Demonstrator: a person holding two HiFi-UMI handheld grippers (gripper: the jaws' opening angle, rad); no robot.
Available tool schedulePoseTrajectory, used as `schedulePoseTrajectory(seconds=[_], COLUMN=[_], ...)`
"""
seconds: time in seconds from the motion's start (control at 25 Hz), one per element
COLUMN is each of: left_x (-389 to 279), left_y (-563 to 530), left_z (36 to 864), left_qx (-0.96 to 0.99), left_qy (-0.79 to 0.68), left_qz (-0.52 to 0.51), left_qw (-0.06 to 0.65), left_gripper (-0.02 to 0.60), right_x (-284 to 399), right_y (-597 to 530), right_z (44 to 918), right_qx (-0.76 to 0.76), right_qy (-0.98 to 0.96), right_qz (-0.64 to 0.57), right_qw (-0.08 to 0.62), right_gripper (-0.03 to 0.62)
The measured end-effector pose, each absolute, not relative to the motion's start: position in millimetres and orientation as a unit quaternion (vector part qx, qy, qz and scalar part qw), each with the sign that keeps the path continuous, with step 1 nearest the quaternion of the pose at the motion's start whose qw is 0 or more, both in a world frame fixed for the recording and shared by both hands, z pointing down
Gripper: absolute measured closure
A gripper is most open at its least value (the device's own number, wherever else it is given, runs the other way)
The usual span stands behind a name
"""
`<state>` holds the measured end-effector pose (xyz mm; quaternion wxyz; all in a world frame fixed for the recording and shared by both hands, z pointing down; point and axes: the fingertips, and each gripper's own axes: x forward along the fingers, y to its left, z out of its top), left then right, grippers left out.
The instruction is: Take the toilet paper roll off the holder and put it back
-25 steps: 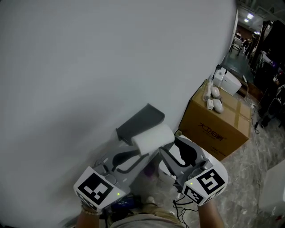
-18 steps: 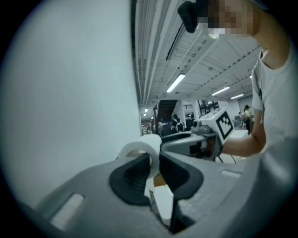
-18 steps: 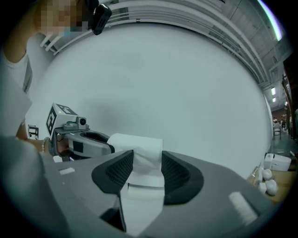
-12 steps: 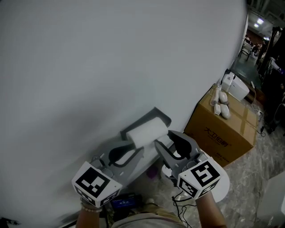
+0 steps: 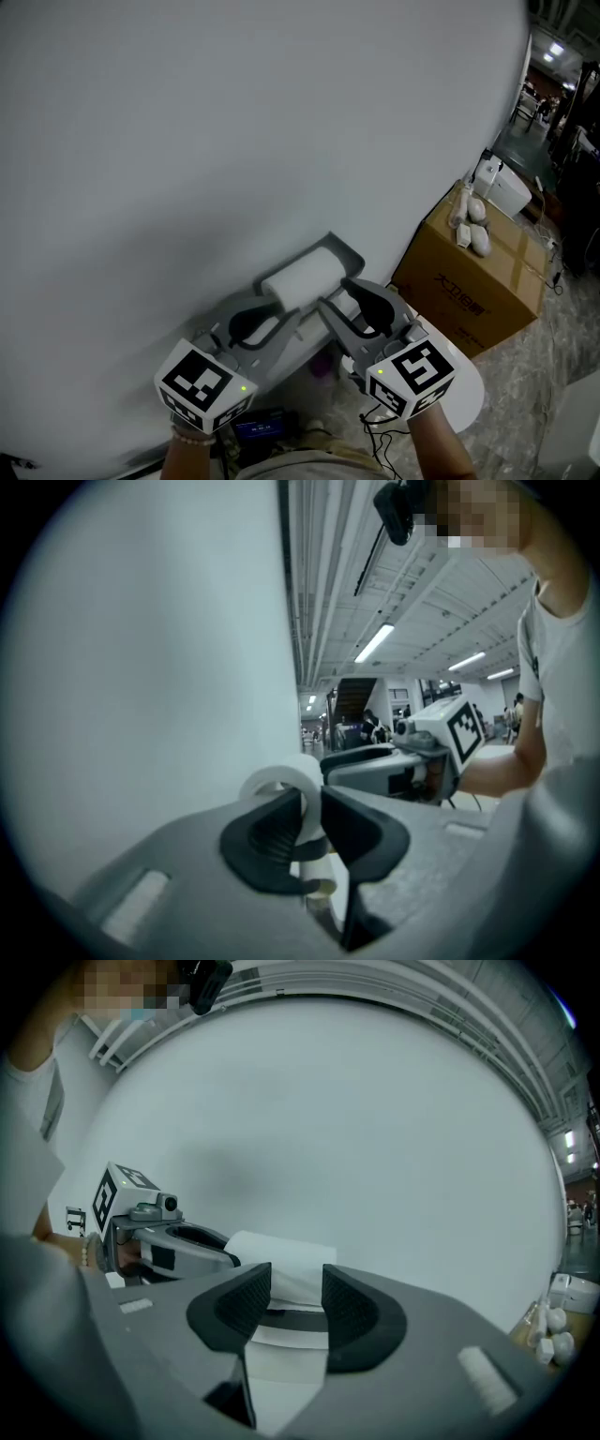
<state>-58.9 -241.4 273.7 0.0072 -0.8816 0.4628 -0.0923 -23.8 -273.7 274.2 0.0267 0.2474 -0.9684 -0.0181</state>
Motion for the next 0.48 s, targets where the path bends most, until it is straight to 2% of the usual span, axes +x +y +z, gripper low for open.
schedulePoseTrajectory(seconds=[0.24, 0.48], left_x=[-58.4, -67.3], left_y=[-241.9, -241.1], left_z=[276.8, 276.0], left_qx=[-0.878, -0.874], left_qy=[0.471, 0.476], left_qz=[-0.090, -0.104], left_qw=[0.000, -0.003], left_gripper=[0.515, 0.472], right_x=[-20.5, -21.3], right_y=[-271.3, -269.1], right_z=[278.7, 276.3], right_qx=[0.245, 0.255], right_qy=[-0.969, -0.966], right_qz=[-0.020, -0.016], right_qw=[0.032, 0.035], right_gripper=[0.421, 0.421])
